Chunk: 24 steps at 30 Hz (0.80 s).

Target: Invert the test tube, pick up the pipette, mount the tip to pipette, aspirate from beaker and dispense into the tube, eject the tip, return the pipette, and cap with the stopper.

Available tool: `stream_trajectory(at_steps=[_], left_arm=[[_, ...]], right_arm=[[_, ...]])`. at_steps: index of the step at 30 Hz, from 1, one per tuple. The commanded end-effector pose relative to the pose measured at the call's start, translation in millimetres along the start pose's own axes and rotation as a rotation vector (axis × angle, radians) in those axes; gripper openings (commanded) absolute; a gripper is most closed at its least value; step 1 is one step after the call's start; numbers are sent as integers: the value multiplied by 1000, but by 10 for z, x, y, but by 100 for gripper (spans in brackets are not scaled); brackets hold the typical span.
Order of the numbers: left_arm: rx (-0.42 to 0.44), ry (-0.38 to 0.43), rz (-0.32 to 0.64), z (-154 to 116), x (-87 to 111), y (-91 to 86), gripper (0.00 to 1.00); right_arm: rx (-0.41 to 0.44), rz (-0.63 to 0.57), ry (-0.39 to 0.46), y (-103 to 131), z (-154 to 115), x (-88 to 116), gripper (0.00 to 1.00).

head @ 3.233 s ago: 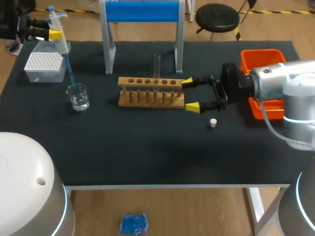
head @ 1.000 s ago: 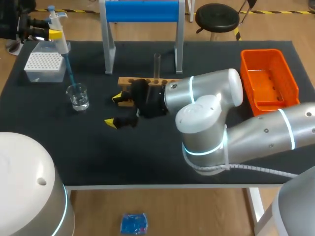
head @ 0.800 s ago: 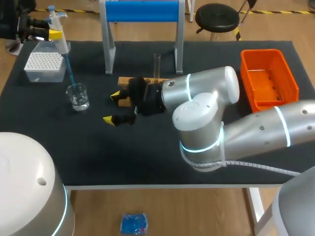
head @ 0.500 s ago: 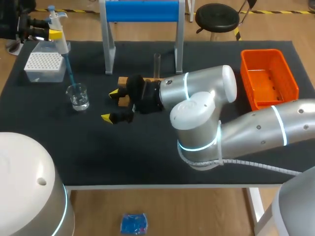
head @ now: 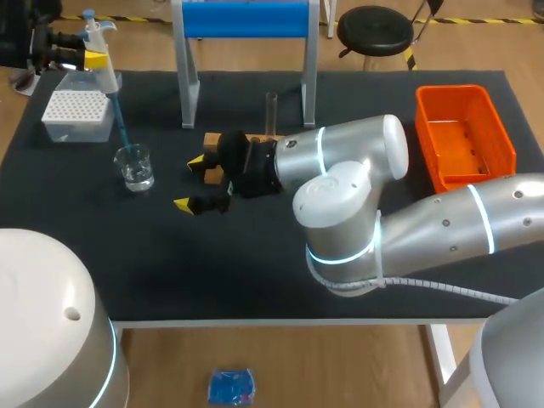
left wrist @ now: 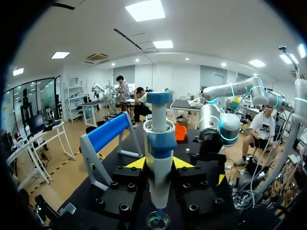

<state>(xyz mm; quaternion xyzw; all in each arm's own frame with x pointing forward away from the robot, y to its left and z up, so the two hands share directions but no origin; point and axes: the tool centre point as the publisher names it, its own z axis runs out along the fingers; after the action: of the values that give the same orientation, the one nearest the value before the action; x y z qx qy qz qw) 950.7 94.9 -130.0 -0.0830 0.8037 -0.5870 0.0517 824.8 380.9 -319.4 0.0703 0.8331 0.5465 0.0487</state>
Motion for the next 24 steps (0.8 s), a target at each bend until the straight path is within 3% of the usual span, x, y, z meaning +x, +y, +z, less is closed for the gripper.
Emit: stream_trajectory(at_steps=[1, 24], left_arm=[[1, 1, 1, -5, 0, 2, 0], [31, -6, -6, 23, -157, 272, 0]], right_arm=[[-3, 0, -1, -10, 5, 3, 100], [-3, 0, -1, -10, 5, 3, 100]])
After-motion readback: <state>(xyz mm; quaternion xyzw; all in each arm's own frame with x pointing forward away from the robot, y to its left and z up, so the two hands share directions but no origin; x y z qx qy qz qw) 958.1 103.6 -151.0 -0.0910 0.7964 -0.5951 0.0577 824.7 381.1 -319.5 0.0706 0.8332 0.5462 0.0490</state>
